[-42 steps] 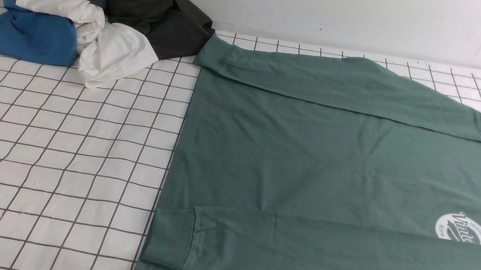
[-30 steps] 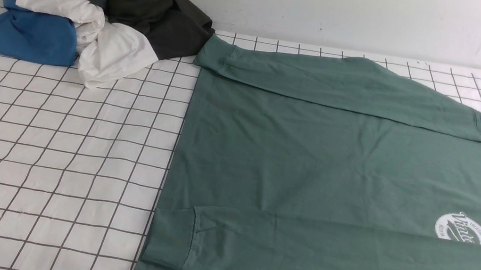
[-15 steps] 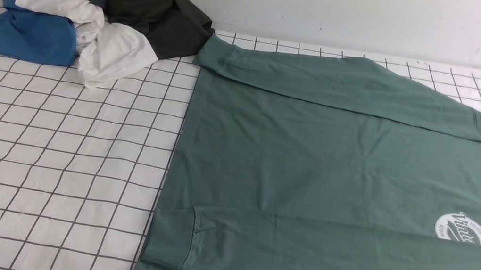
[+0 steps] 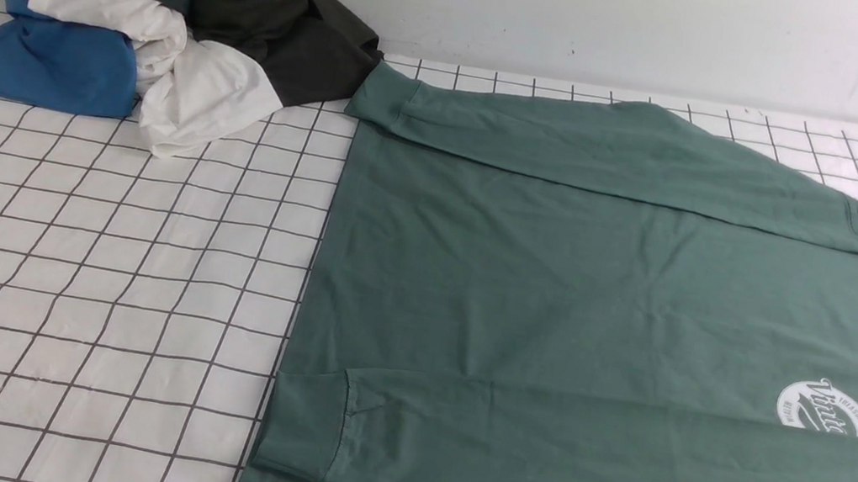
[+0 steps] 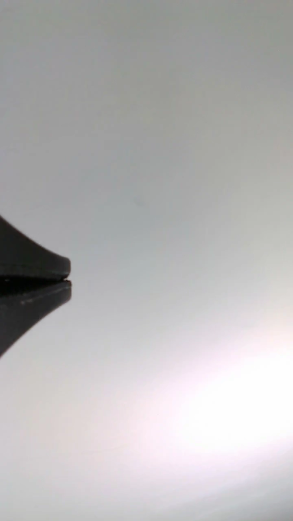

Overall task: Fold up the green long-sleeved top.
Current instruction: Use the left arm to clamp the cuff closest to it

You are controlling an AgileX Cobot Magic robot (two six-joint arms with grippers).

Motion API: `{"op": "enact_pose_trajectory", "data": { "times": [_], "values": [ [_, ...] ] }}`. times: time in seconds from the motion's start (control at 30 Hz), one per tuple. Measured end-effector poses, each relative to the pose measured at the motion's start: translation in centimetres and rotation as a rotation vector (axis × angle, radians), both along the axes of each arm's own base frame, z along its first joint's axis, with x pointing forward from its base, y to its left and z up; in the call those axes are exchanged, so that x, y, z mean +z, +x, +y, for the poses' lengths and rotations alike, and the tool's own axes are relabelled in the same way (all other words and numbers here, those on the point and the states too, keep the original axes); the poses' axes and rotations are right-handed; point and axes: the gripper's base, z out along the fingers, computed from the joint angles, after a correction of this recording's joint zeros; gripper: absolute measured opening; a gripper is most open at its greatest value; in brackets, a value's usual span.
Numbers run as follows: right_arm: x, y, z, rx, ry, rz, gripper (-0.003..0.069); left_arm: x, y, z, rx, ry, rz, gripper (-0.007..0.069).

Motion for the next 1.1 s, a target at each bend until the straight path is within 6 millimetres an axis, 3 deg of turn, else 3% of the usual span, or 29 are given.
{"op": "enact_pose_trajectory", "data": {
  "times": [0.1, 0.23, 0.3, 0.4, 0.43, 0.47, 0.53, 0.6, 0.67, 0.77, 0.87, 0.9, 0.97, 1.1],
  "values": [
    [1.0, -0.8, 0.2, 0.028, 0.005, -0.142, -0.001, 1.1, -0.7, 0.1, -0.05, -0.1, -0.141, -0.0007],
    [2.3, -1.2, 0.2, 0.029, -0.001, -0.183, -0.001, 3.1, -1.1, 0.1, -0.09, -0.161, -0.171, -0.0007],
    [5.4, -1.9, 0.3, 0.024, -0.004, -0.2, -0.001, 6.9, -1.0, 0.0, -0.1, -0.174, -0.128, -0.0007],
    [9.7, -2.1, 0.3, 0.006, -0.024, -0.162, -0.001, 10.8, 0.6, -0.1, -0.091, -0.163, -0.017, -0.0007],
    [9.7, -2.0, 0.3, 0.006, -0.023, -0.155, -0.001, 11.0, 0.8, -0.1, -0.09, -0.161, -0.009, -0.0007],
    [11.4, -1.3, 0.2, -0.024, -0.057, -0.069, -0.001, 12.2, 2.9, -0.2, -0.077, -0.146, 0.083, -0.0007],
    [12.6, 0.2, 0.0, -0.07, -0.098, 0.092, -0.001, 13.2, 5.6, -0.4, -0.065, -0.128, 0.198, -0.0007],
    [12.4, 2.7, -0.6, -0.106, -0.109, 0.324, -0.001, 12.7, 9.2, -0.7, -0.062, -0.107, 0.422, -0.0007],
    [11.4, 4.6, -1.2, -0.124, -0.086, 0.541, -0.001, 11.8, 11.6, -1.3, -0.073, -0.085, 0.622, -0.0007],
    [8.4, 7.3, -1.6, -0.114, -0.049, 0.928, -0.001, 8.8, 15.4, -3.2, -0.132, -0.002, 1.039, -0.0007],
    [5.3, 9.0, -0.8, -0.002, -0.094, 1.26, -0.001, 5.7, 17.8, -5.6, -0.218, 0.098, 1.327, -0.0007],
    [5.0, 9.1, -0.6, 0.009, -0.088, 1.281, -0.001, 5.5, 18.0, -5.8, -0.224, 0.105, 1.344, -0.0007],
    [2.8, 10.4, 1.0, 0.174, -0.19, 1.488, -0.001, 3.0, 19.9, -8.2, -0.305, 0.175, 1.502, -0.0005],
    [1.4, 12.2, 3.6, 0.38, -0.371, 1.524, -0.001, -0.8, 23.1, -11.7, -0.412, 0.217, 1.65, 0.0061]
  ]
}}
